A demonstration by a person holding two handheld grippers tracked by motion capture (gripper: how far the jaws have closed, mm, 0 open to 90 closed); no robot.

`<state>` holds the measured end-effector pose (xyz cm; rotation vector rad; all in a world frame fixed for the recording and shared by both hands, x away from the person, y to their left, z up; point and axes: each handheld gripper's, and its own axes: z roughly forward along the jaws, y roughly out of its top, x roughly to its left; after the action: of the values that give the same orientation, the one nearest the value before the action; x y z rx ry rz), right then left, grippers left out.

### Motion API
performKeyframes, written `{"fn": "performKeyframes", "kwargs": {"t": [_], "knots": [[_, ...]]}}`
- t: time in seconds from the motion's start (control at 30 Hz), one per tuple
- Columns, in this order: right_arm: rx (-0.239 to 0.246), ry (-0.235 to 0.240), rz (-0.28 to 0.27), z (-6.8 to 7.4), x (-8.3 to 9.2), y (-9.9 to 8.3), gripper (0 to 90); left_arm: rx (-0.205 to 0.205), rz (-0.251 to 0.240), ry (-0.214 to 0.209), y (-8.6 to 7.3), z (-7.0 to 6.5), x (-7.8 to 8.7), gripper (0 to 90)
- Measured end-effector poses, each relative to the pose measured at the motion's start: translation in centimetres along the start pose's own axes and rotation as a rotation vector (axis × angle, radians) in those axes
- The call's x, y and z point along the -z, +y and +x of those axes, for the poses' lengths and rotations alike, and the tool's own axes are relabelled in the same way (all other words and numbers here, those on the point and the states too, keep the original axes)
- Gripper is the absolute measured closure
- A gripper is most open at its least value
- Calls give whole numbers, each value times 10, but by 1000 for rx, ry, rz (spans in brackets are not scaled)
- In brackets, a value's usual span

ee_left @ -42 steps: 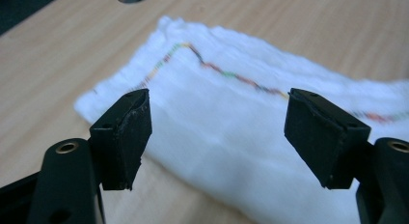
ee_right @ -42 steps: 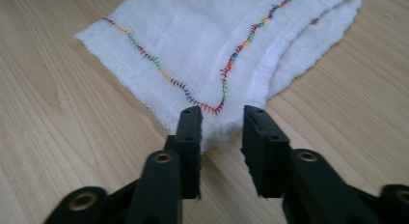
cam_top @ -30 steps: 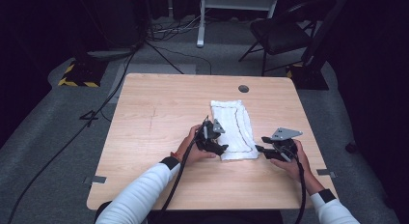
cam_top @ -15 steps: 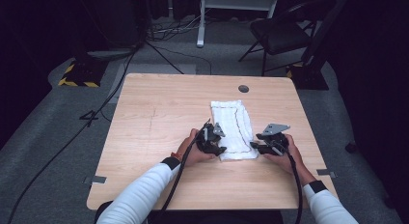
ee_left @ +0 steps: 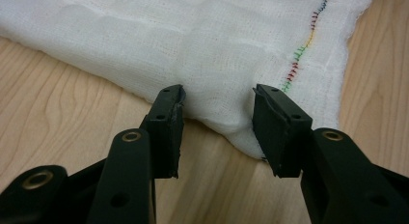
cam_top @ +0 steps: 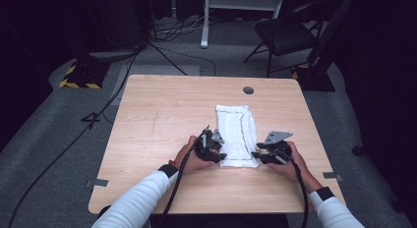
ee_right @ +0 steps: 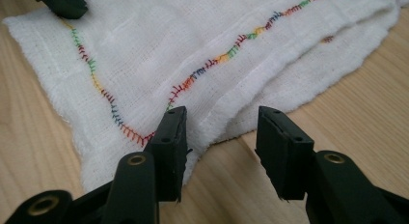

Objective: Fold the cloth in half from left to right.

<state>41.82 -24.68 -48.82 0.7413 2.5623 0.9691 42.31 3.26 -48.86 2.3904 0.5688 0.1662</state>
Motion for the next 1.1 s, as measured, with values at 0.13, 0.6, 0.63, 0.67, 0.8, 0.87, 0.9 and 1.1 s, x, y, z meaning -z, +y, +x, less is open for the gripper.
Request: {"fn": "performKeyframes", "kwargs": {"t": [0.13, 0.6, 0.63, 0.67, 0.8, 0.87, 0.9, 1.1], "knots": [[23, 13, 4, 8, 1, 1, 546, 3, 5, 21, -6, -9, 5, 552], [23, 65, 0, 28, 5, -1, 511, 4, -3, 24, -24, -26, 20, 539], [29, 65, 3, 28, 5, -1, 497, 2, 3, 26, -24, -26, 20, 522], [29, 63, 3, 27, 6, 0, 487, -5, 7, 31, -23, -25, 21, 484], [18, 50, -11, 21, 8, 2, 474, 14, 0, 43, -18, -20, 22, 345], [8, 33, -22, 15, 10, 4, 467, 15, -12, 55, -16, -16, 23, 312], [3, 18, -33, 12, 11, 5, 466, 16, -18, 64, -14, -14, 23, 304], [-65, -52, -81, -12, 15, 15, 441, 31, -59, 113, -4, 9, 25, 265]]}}
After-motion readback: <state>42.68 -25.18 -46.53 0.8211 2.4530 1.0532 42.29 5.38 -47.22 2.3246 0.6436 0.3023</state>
